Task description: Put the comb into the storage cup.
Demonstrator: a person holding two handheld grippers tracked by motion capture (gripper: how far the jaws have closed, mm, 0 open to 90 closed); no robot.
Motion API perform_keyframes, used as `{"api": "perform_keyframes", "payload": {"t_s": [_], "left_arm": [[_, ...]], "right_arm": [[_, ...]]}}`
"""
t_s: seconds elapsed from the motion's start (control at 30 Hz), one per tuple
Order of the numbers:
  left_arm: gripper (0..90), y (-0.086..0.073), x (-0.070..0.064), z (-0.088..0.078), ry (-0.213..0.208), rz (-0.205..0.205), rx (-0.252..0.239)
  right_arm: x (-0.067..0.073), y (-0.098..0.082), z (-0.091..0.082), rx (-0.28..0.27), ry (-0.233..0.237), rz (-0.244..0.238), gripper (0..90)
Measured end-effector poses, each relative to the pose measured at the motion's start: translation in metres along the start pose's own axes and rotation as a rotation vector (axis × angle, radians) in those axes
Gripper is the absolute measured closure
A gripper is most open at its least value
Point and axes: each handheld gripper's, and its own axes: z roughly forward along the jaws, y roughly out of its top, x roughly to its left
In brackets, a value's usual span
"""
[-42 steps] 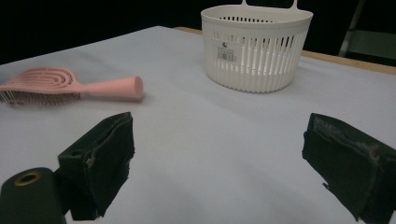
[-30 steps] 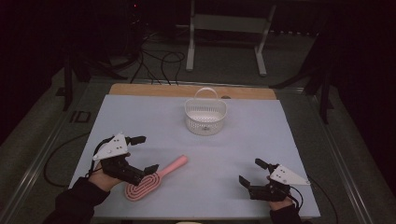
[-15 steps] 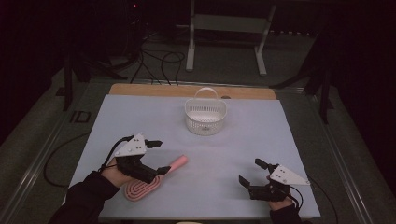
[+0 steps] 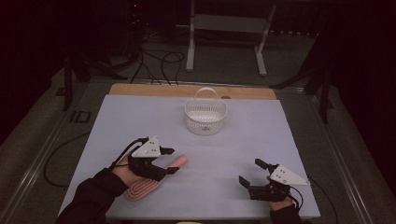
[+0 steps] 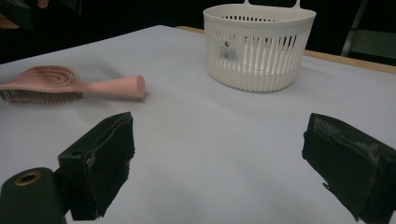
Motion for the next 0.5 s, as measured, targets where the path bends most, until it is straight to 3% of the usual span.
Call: {"api": "perform_keyframes", "payload": {"t_s": [0.07,0.13,0.23,0.5], "left_arm": [[41.2,0.0,0.0,0.003,-0.005,0.005,0.016],[49.8,-0.001,0.001,0.006,-0.008,0.009,0.043],[55.2,-0.002,0.001,0.011,-0.016,0.012,0.079],[68.0,-0.004,0.003,0.02,0.004,0.023,0.104]], "right_arm": [[0.0,0.0,0.0,0.003,-0.001,0.0,8.9],[0.0,0.0,0.0,0.002,-0.001,0.0,8.9],[0.0,0.0,0.0,0.001,0.0,0.0,8.9],[0.0,0.0,0.001,0.005,0.004,0.0,8.9]]}}
